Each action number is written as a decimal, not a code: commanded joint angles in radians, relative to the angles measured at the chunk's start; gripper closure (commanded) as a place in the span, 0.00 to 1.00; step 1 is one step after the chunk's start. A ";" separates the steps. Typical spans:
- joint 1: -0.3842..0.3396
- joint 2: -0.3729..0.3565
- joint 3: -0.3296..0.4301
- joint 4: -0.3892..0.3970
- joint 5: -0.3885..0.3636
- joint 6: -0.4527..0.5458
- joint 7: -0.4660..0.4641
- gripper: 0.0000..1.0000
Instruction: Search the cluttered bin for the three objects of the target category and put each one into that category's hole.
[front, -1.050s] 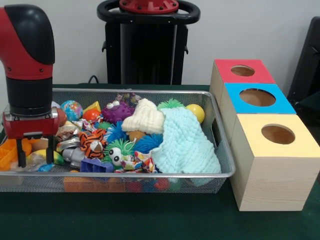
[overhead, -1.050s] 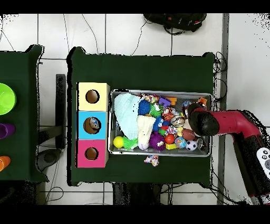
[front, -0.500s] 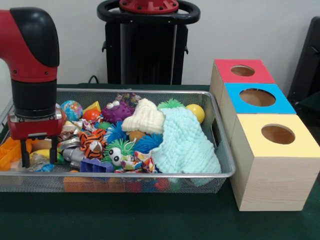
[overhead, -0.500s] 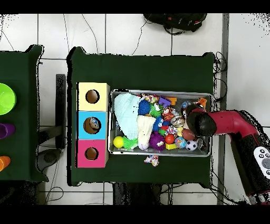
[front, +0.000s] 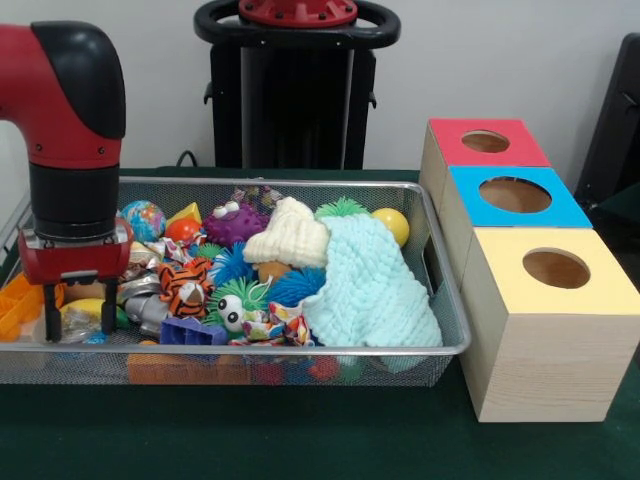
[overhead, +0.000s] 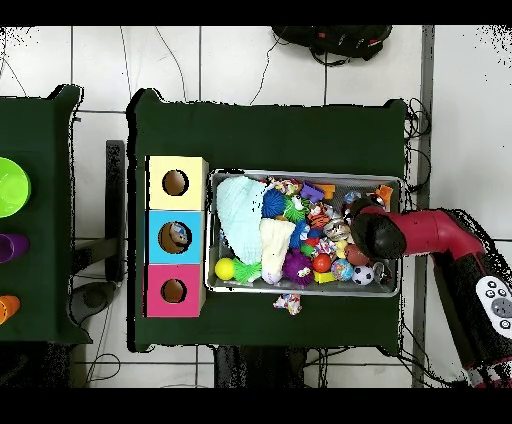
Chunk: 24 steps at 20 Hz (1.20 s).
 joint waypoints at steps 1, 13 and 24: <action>-0.029 0.041 -0.133 0.035 -0.118 0.075 -0.293 0.00; -0.078 -0.014 -0.114 0.097 -0.052 0.135 -0.352 0.00; -0.094 -0.012 -0.105 0.091 -0.040 0.159 -0.386 0.00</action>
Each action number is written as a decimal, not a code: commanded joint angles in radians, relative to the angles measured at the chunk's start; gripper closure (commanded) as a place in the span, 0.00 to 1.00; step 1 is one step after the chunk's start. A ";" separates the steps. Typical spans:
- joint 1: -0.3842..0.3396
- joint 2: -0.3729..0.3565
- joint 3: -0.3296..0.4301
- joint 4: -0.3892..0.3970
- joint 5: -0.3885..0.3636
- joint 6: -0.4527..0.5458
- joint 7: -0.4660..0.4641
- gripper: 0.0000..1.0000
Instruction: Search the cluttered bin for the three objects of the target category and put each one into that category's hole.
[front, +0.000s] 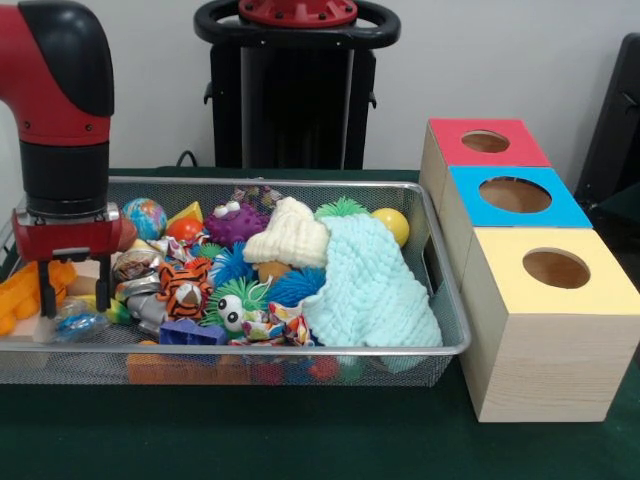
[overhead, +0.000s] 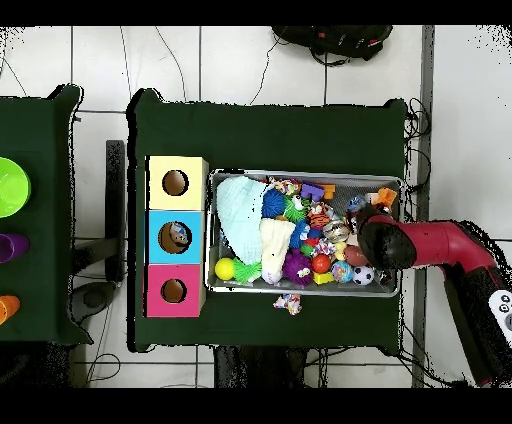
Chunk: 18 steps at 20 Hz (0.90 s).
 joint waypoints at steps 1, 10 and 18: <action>-0.045 0.035 -0.107 0.025 -0.088 0.150 -0.372 0.00; -0.019 0.075 -0.119 0.003 -0.131 0.078 -0.289 0.00; -0.027 0.119 -0.105 -0.009 -0.143 -0.015 -0.234 1.00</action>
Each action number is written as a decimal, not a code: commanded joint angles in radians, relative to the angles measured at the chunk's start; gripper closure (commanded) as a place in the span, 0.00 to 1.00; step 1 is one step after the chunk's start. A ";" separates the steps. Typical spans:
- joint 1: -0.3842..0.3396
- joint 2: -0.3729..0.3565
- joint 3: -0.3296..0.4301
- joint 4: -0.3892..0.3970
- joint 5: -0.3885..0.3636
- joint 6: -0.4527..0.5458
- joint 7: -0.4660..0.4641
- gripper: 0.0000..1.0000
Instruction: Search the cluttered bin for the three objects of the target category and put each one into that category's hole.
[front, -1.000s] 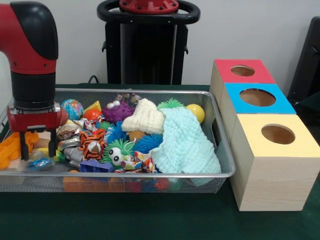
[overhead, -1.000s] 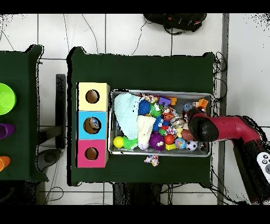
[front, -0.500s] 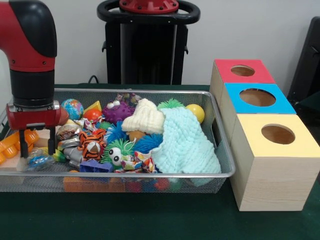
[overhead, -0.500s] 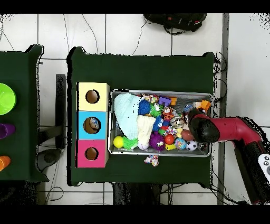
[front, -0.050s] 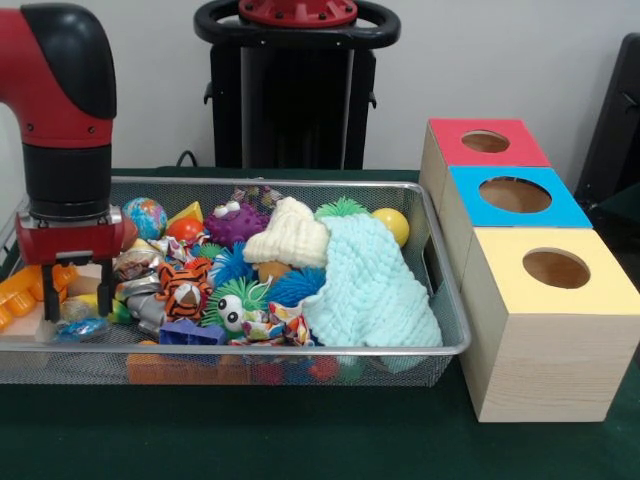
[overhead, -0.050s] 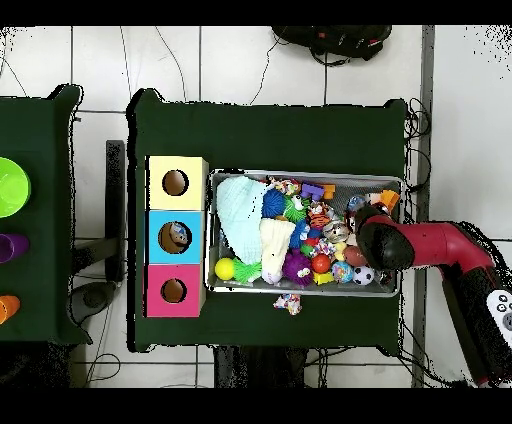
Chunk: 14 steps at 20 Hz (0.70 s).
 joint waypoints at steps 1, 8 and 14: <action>-0.025 0.103 -0.107 -0.007 -0.134 0.021 -0.228 1.00; -0.001 0.087 -0.130 -0.003 -0.133 0.029 -0.210 1.00; 0.012 0.083 -0.137 -0.005 -0.127 0.035 -0.200 1.00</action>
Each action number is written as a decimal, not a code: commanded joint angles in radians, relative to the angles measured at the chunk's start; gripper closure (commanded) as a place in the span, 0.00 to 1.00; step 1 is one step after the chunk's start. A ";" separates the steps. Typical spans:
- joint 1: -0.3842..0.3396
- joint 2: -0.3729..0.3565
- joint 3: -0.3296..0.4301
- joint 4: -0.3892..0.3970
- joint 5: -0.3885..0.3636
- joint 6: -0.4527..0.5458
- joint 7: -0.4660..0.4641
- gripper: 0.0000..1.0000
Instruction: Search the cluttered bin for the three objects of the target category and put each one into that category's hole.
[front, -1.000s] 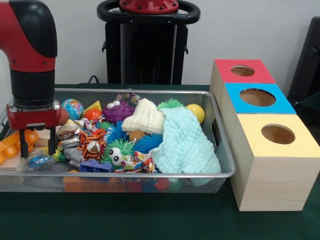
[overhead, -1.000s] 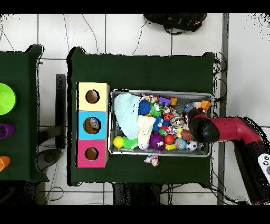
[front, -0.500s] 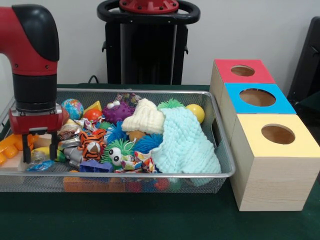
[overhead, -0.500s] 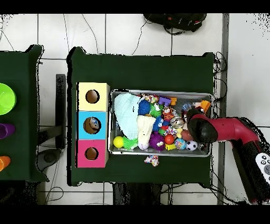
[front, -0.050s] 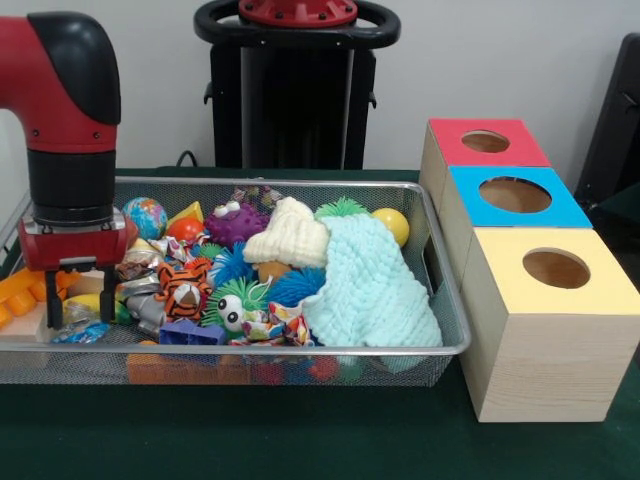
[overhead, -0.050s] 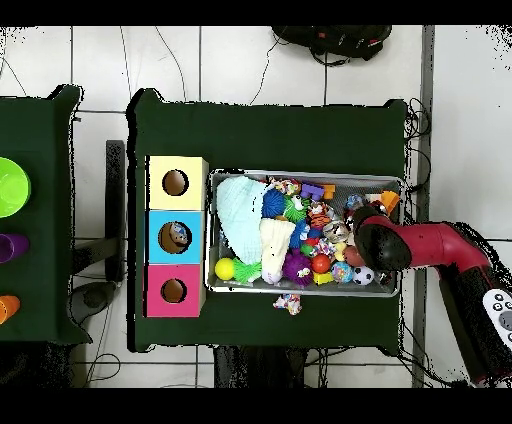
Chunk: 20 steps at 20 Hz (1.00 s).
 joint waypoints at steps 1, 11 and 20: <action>0.003 0.075 -0.124 -0.003 -0.112 0.081 -0.201 1.00; 0.000 0.063 -0.149 0.013 -0.072 0.031 -0.097 1.00; -0.029 0.075 -0.120 0.015 -0.028 0.074 -0.171 0.00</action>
